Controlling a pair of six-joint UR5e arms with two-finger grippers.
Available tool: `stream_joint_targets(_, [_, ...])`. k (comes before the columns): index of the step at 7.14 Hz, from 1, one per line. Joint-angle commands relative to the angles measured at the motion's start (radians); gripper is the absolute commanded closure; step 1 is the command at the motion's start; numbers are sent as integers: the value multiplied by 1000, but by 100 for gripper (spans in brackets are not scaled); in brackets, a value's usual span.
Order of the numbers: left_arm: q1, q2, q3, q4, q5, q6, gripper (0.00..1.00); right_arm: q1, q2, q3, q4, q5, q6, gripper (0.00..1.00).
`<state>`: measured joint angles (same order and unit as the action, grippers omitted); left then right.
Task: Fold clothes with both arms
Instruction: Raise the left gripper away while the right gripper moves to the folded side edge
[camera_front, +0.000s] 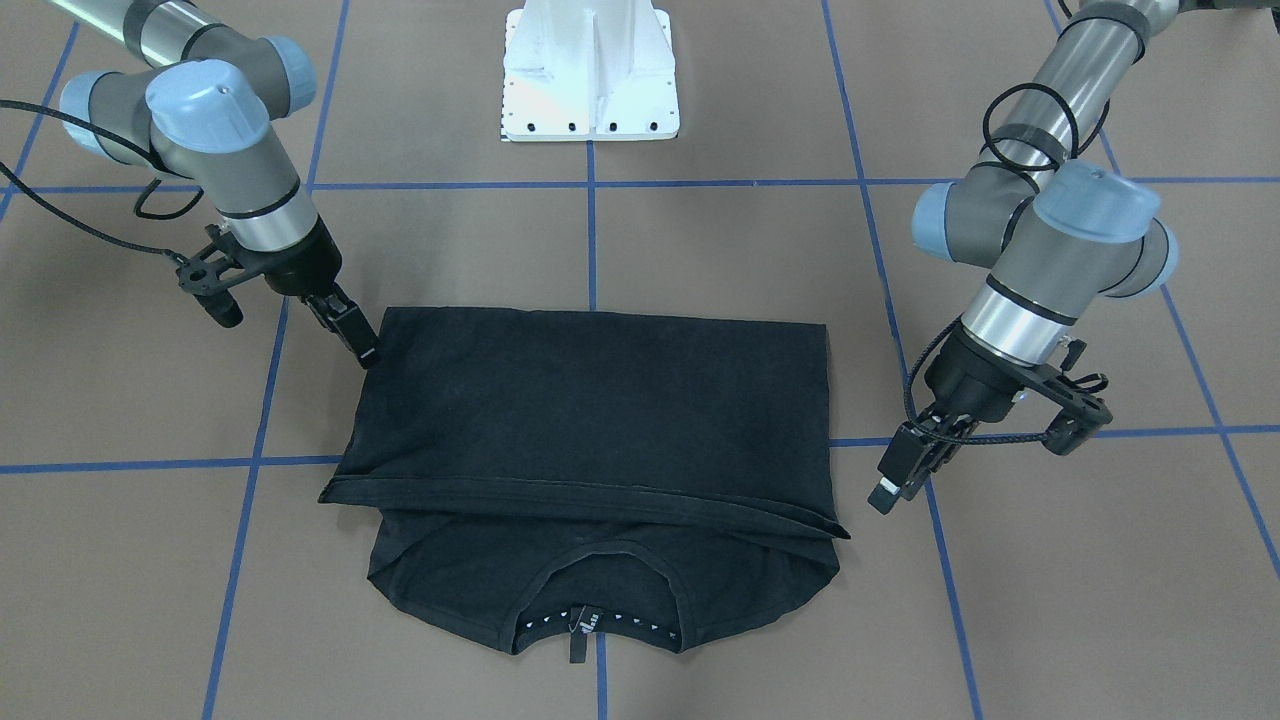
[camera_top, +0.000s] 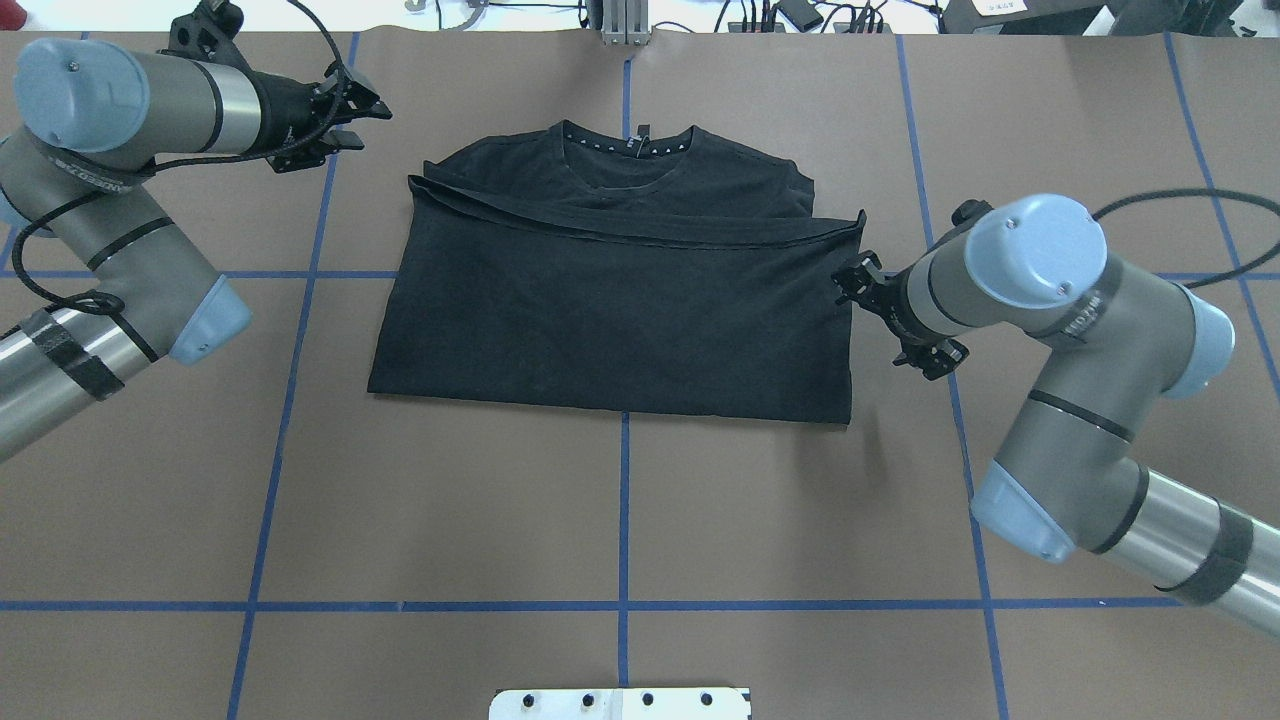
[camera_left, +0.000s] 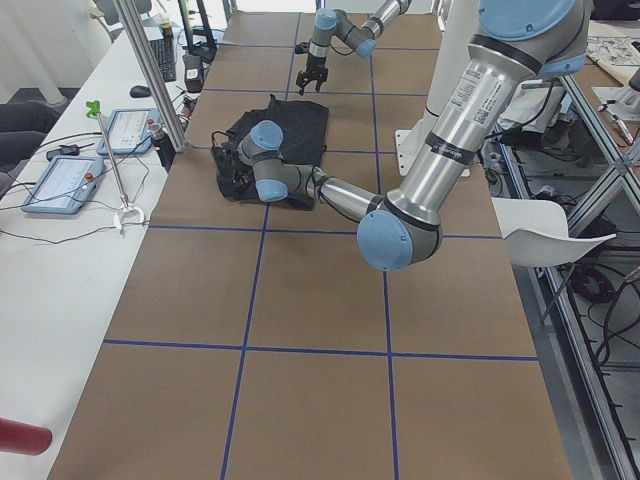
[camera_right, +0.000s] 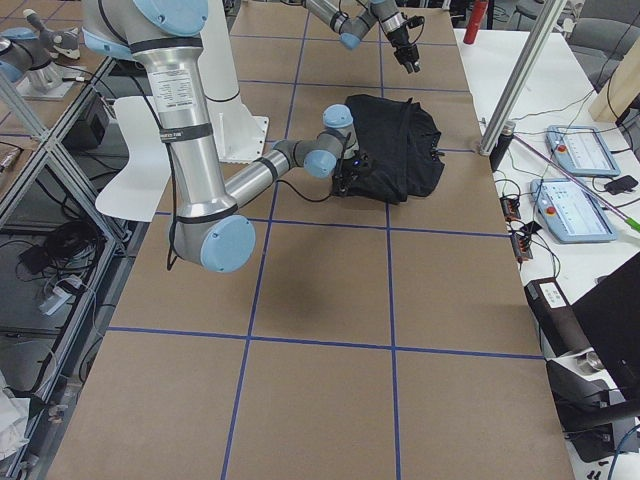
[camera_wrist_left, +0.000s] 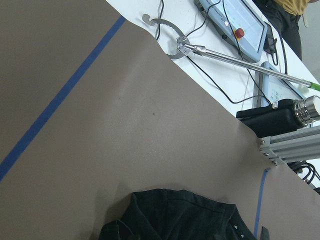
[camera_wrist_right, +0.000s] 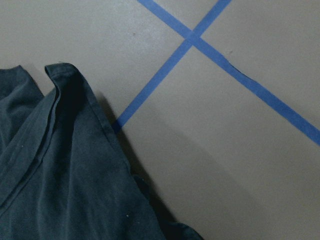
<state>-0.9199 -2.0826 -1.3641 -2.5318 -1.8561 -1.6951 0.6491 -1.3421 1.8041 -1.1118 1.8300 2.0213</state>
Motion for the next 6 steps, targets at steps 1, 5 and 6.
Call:
stream_joint_targets(1, [-1,-2,-13,18,5,0,42,-64,-48,-2,92,-38,60,0])
stream_joint_targets(5, [-1,-1,-18,18,3,0,42,-135,-49,3,87,-92,74,17])
stream_joint_targets(6, [-1,1,-18,18,3,0,42,-137,-43,0,87,-92,74,23])
